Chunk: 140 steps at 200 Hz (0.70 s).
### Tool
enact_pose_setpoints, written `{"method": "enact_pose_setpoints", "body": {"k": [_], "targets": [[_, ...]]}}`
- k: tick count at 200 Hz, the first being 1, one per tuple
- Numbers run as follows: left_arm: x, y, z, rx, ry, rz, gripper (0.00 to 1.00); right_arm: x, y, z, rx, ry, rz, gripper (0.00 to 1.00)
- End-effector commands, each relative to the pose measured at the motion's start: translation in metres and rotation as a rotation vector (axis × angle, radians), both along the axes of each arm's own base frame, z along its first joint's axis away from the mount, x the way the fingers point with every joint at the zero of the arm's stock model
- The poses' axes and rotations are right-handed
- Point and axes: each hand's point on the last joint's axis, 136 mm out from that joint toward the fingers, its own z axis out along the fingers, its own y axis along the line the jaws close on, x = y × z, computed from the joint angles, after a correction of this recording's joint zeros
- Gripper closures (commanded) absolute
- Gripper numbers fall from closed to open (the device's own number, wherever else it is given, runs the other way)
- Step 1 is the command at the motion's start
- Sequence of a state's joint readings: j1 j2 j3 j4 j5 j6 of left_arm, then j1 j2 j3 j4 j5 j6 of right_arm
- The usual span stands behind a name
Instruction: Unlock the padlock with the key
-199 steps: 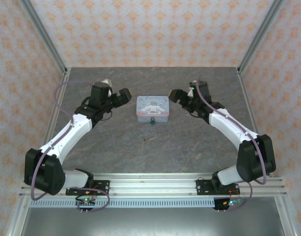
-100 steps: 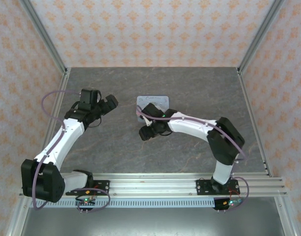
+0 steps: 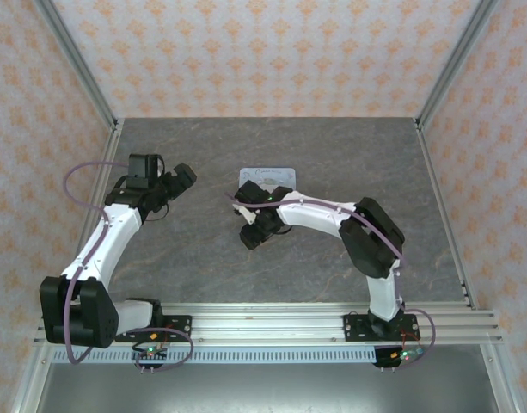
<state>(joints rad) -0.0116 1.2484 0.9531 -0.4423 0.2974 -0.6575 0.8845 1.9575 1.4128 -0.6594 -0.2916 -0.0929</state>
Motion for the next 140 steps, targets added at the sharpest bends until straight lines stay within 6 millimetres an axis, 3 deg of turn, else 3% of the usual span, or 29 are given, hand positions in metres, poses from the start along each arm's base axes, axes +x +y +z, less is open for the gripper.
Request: {"method": "enact_pose_setpoints", "body": {"k": [1,69,140], "targets": [[0.003,0.0,0.004,-0.017,0.001,-0.005,0.0,-0.006,-0.002,-0.003,-0.043,0.019,0.047,0.47],[0.005,-0.001,0.003,-0.027,0.003,-0.005,0.0,-0.02,-0.008,-0.027,-0.146,0.031,0.104,0.5],[0.004,-0.002,0.0,-0.037,0.003,-0.002,0.0,-0.012,-0.015,-0.036,-0.217,-0.039,0.091,0.54]]}}
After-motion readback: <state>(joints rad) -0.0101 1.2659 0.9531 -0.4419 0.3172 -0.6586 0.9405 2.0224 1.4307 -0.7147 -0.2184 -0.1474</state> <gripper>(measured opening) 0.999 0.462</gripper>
